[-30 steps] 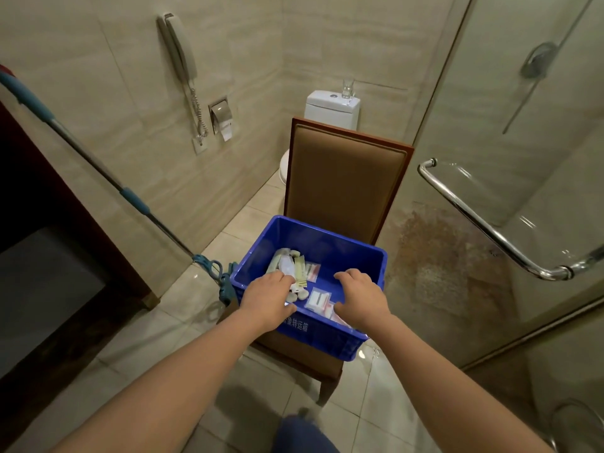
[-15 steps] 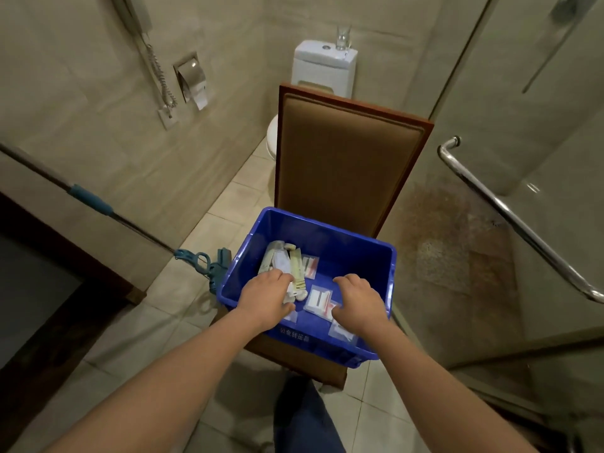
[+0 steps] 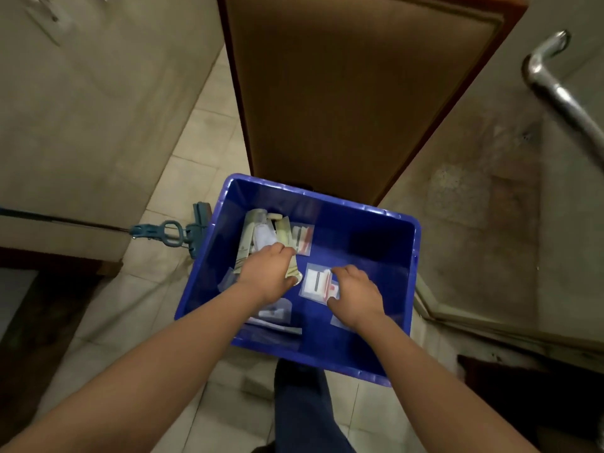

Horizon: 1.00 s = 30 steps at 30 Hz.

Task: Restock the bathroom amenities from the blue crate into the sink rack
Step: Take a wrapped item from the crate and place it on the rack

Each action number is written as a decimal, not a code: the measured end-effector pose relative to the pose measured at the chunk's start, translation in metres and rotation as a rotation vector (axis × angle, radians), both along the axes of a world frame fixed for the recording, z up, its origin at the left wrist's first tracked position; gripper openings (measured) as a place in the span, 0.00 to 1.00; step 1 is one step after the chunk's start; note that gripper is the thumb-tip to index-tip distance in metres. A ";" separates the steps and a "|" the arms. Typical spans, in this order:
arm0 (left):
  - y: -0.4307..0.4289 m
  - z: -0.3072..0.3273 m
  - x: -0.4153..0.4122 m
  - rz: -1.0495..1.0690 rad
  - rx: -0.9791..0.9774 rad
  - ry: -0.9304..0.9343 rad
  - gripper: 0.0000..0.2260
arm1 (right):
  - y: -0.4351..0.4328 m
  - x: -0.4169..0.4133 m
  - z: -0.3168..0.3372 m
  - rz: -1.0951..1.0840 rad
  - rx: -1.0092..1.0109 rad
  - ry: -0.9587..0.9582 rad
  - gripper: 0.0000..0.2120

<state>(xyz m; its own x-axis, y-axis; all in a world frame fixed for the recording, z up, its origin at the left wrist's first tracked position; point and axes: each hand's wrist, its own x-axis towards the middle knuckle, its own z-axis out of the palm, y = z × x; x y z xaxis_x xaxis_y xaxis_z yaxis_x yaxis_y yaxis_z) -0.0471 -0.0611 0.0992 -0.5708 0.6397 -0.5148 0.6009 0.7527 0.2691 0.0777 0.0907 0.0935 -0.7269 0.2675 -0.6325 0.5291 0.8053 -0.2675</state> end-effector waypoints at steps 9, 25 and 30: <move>0.043 -0.085 -0.032 -0.014 0.005 -0.055 0.25 | 0.019 -0.023 -0.080 -0.094 -0.050 -0.105 0.25; 0.091 -0.165 -0.065 -0.126 -0.195 0.082 0.20 | 0.025 -0.047 -0.158 -0.041 -0.020 -0.144 0.30; 0.090 -0.180 -0.061 -0.169 -0.209 0.215 0.22 | 0.023 -0.048 -0.170 0.009 0.042 -0.095 0.30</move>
<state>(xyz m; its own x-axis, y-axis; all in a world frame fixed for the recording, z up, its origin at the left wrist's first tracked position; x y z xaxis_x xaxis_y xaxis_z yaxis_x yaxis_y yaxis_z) -0.1076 0.0289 -0.0805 -0.5752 0.6278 -0.5244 0.7482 0.6629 -0.0270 0.0295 0.1134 -0.0768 -0.6668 0.2891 -0.6869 0.5434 0.8193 -0.1827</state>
